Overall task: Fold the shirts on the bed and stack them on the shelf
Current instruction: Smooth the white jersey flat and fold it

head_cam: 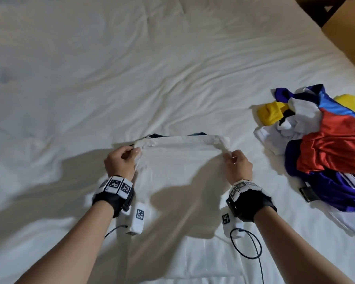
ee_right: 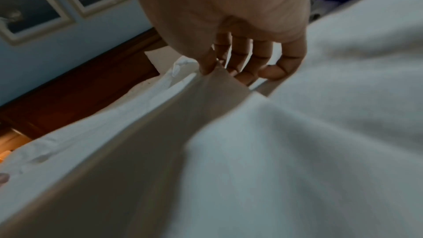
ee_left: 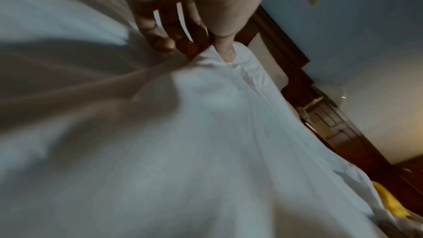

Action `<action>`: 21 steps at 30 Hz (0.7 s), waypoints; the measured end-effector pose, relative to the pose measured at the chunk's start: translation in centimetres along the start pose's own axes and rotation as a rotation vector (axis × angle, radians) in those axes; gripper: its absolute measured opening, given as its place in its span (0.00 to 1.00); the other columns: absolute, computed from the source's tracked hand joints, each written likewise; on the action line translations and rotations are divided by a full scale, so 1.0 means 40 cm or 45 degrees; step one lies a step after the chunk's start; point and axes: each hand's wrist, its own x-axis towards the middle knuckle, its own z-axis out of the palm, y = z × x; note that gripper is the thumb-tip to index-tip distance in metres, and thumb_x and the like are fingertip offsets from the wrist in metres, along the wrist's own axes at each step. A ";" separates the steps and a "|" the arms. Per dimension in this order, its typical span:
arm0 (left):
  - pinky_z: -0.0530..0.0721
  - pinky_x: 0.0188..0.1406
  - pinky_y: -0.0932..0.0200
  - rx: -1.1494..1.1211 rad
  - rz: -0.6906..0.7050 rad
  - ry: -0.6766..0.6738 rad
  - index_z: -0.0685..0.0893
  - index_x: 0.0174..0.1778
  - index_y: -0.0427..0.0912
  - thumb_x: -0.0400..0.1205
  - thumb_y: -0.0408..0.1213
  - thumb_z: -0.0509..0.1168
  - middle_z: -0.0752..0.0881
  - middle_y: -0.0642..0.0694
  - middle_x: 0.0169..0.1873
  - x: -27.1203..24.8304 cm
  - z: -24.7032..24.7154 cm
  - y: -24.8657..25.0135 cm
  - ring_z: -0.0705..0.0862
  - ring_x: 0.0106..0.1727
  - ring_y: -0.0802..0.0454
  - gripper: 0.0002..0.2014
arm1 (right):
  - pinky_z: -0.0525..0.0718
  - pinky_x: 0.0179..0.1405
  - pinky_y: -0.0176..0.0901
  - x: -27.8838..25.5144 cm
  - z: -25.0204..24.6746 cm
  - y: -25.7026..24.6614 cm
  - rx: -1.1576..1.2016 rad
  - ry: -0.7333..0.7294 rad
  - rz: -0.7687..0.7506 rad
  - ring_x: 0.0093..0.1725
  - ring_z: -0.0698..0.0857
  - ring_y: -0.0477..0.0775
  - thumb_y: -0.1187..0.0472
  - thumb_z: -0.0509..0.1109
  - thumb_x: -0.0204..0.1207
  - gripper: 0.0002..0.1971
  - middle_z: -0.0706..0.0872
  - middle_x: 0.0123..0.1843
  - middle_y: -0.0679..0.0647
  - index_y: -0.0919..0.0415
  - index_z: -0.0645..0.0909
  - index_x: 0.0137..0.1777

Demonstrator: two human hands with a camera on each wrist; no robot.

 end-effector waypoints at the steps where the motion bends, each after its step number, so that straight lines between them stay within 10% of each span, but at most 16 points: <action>1: 0.78 0.44 0.61 0.021 -0.047 -0.013 0.91 0.46 0.37 0.75 0.41 0.76 0.91 0.40 0.39 0.011 0.004 -0.002 0.87 0.41 0.44 0.10 | 0.74 0.51 0.51 -0.001 0.010 -0.003 0.002 0.005 0.004 0.60 0.81 0.67 0.52 0.64 0.82 0.10 0.85 0.58 0.63 0.58 0.79 0.55; 5: 0.75 0.65 0.44 0.375 0.259 0.078 0.81 0.69 0.36 0.82 0.50 0.66 0.81 0.31 0.64 -0.031 0.003 0.010 0.77 0.67 0.33 0.25 | 0.57 0.77 0.63 -0.130 0.056 -0.039 -0.226 0.152 -0.354 0.83 0.58 0.60 0.49 0.63 0.81 0.31 0.59 0.85 0.55 0.54 0.61 0.83; 8: 0.49 0.82 0.40 0.646 0.616 -0.371 0.54 0.86 0.50 0.86 0.59 0.42 0.50 0.43 0.86 -0.174 0.036 0.048 0.47 0.86 0.42 0.32 | 0.26 0.78 0.65 -0.273 0.091 -0.051 -0.381 -0.316 -0.831 0.84 0.31 0.46 0.43 0.49 0.84 0.34 0.32 0.85 0.42 0.46 0.37 0.85; 11: 0.30 0.81 0.41 0.912 0.722 -0.716 0.33 0.83 0.59 0.83 0.62 0.27 0.27 0.51 0.82 -0.204 0.090 -0.018 0.28 0.83 0.49 0.31 | 0.29 0.77 0.73 -0.262 0.130 -0.018 -0.607 -0.584 -0.903 0.81 0.23 0.47 0.41 0.45 0.86 0.34 0.24 0.83 0.42 0.44 0.29 0.83; 17: 0.29 0.79 0.36 0.934 0.285 -0.403 0.37 0.85 0.52 0.83 0.60 0.36 0.37 0.42 0.85 -0.100 0.053 -0.093 0.34 0.85 0.44 0.35 | 0.28 0.78 0.69 -0.066 0.086 0.036 -0.447 -0.315 -0.398 0.83 0.27 0.55 0.41 0.51 0.85 0.38 0.26 0.84 0.50 0.50 0.32 0.85; 21: 0.58 0.80 0.39 0.595 -0.064 -0.249 0.56 0.84 0.33 0.83 0.54 0.63 0.61 0.31 0.81 -0.098 -0.005 -0.039 0.59 0.82 0.36 0.40 | 0.58 0.77 0.58 -0.051 0.034 0.035 -0.256 0.026 -0.228 0.80 0.61 0.66 0.39 0.65 0.77 0.42 0.62 0.82 0.65 0.63 0.58 0.83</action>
